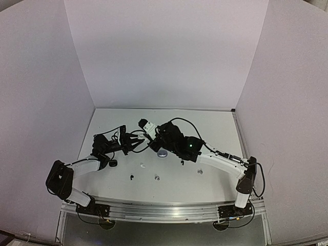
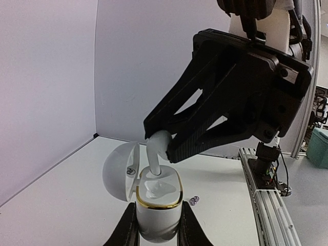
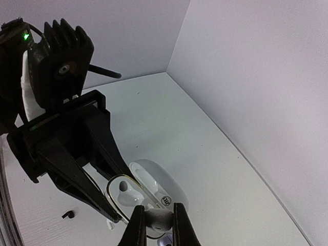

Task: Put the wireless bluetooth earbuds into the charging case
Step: Insert the right earbud into the right side groove of the charging case.

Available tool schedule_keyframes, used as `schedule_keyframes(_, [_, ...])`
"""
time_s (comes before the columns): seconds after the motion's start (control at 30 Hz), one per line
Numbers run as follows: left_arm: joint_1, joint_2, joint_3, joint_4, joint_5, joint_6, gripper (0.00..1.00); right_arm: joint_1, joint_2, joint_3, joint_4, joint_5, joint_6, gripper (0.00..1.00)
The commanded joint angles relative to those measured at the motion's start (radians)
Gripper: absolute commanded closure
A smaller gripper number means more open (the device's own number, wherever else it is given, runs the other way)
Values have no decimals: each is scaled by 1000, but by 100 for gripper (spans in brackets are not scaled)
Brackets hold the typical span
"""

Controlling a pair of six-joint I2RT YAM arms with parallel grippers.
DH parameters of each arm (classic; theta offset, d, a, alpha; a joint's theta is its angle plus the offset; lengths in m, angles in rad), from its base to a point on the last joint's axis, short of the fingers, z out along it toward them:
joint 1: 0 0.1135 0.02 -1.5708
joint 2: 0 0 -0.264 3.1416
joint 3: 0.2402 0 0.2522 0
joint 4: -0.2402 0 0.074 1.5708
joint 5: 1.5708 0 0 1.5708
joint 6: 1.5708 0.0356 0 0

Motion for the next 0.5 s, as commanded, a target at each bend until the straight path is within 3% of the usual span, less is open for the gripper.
schedule_keyframes(0.0, [-1, -17, 21, 143, -39, -23, 100, 7, 25, 9, -62, 17, 33, 90])
schedule_keyframes(0.17, [-1, -13, 24, 164, -63, -66, 100, 7, 26, 14, -37, 40, 34, 100])
schedule_keyframes(0.47, [-1, -13, 30, 178, -78, -102, 100, 7, -2, -51, 83, 36, 16, 100])
